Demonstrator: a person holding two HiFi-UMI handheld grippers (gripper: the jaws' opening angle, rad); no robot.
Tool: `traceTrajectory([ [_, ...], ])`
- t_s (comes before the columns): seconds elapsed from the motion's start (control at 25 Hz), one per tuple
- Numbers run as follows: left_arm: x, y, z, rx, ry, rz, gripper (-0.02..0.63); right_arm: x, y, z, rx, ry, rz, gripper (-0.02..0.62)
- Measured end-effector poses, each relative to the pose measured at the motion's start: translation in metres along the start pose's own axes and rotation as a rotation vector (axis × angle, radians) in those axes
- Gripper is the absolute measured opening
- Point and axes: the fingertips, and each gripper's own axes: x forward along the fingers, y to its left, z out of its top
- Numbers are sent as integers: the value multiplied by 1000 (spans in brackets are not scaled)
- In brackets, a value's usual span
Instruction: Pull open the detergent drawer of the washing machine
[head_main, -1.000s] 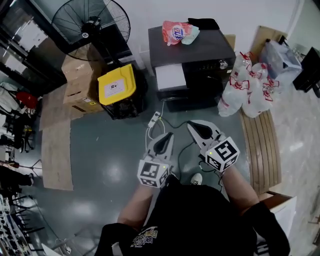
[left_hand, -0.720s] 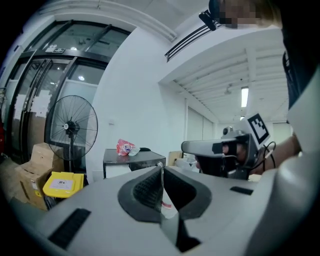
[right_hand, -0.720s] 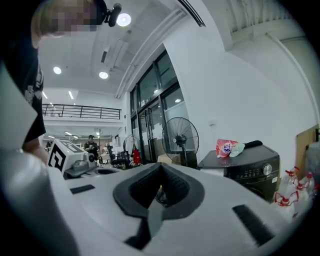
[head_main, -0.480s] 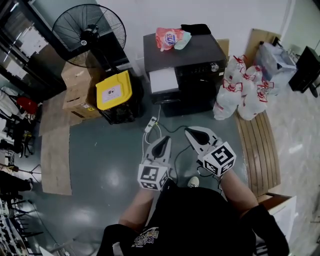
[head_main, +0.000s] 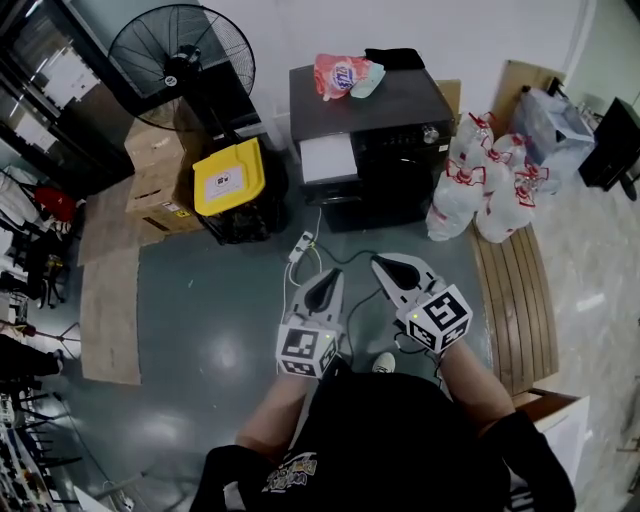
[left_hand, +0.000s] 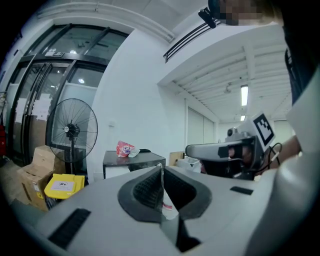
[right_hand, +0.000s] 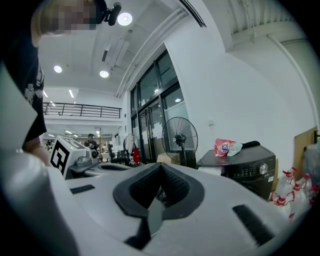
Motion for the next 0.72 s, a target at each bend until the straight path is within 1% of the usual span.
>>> traceTrajectory([
  [0.72,15,6,-3,-8,7,1,15,8,-15,-10,12,22,0,3],
])
